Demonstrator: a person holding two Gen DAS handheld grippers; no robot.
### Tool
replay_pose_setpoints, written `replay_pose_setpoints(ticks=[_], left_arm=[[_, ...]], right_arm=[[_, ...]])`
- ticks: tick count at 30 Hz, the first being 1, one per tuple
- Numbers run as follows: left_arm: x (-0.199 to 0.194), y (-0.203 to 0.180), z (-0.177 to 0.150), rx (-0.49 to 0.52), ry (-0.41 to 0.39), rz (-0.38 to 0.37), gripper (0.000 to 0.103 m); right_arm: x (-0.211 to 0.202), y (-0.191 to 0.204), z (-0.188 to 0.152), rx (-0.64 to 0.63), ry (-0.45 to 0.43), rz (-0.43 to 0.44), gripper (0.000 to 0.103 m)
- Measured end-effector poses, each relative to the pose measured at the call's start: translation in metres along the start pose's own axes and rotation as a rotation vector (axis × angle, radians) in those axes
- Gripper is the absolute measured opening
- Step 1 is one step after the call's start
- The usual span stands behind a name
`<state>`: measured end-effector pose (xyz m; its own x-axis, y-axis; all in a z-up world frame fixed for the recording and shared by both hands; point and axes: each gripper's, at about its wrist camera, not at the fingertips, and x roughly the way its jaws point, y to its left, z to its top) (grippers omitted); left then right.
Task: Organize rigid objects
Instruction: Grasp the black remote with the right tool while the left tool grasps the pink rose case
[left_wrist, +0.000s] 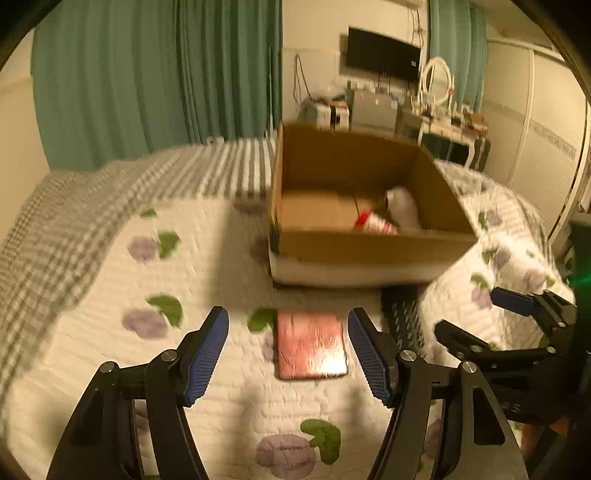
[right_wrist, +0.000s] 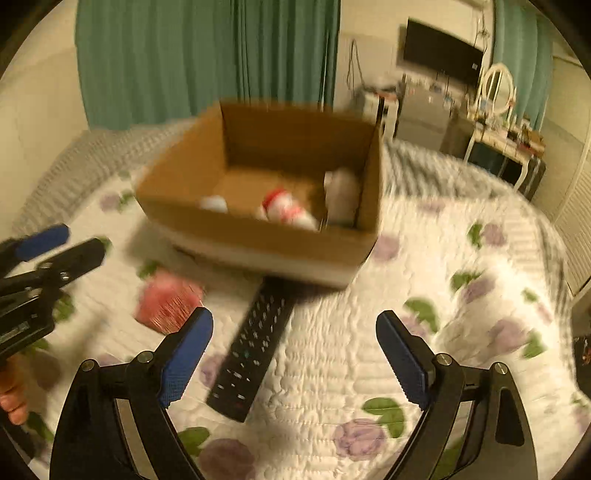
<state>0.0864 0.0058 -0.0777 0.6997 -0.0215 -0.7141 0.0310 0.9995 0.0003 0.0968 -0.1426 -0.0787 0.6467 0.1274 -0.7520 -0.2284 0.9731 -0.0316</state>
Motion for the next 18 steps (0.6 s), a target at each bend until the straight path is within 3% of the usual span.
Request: replay_pose_setpoints(ticks=[4,9,11,14,18], left_arm=[[0.02,-0.004,-0.01,0.021,0.071,0.001,0.07],[0.025,0.0,-0.013,0.002,0.09,0.004,0.07],[0.026,0.002,-0.014,-0.01,0.098,-0.001,0.07],[0.03,0.002,-0.017,-0.006,0.111,0.005,0.07],[0.036,-0.001,-0.022,-0.032,0.147,-0.061,0.07]], right_arm=[[0.038,0.002,-0.014,0.014,0.069,0.041,0.09],[0.065,0.012,-0.022,-0.004,0.131,0.101,0.072],[0.071,0.015,-0.023,-0.015,0.14,0.099,0.061],[0.08,0.016,-0.024,-0.031,0.149,0.087,0.052],[0.072,0.014,-0.026,-0.038,0.132,0.075,0.042]])
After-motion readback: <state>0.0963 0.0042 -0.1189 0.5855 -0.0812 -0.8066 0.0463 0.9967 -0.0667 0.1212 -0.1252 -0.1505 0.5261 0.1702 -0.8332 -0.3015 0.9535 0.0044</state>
